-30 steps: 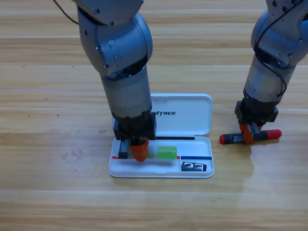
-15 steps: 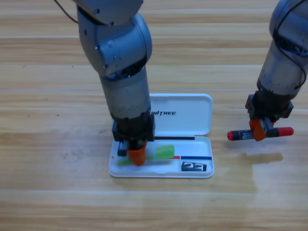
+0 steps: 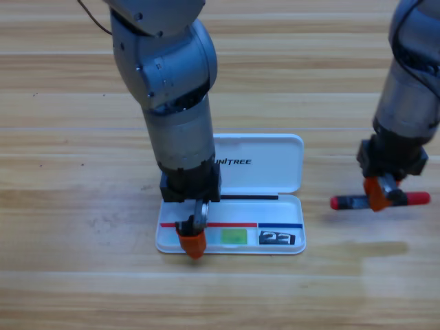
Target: Clean up eraser and pencils
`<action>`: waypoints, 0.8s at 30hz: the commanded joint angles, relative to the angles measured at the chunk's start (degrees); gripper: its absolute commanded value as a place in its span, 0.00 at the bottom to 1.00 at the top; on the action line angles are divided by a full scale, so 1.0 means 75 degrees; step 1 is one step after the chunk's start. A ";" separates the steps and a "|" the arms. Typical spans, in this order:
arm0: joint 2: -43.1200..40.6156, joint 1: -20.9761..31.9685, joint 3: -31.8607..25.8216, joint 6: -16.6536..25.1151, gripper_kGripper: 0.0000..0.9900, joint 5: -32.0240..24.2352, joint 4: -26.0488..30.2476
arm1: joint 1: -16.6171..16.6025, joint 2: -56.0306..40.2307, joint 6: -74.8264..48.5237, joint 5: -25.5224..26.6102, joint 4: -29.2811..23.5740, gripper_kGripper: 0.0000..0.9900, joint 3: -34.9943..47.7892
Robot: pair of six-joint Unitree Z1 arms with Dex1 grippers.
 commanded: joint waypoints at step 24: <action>-0.2694 0.1905 0.2761 0.1200 1.00 -0.0420 -0.0179 | 0.2127 0.2636 0.1343 -0.0024 0.0984 0.00 -0.4127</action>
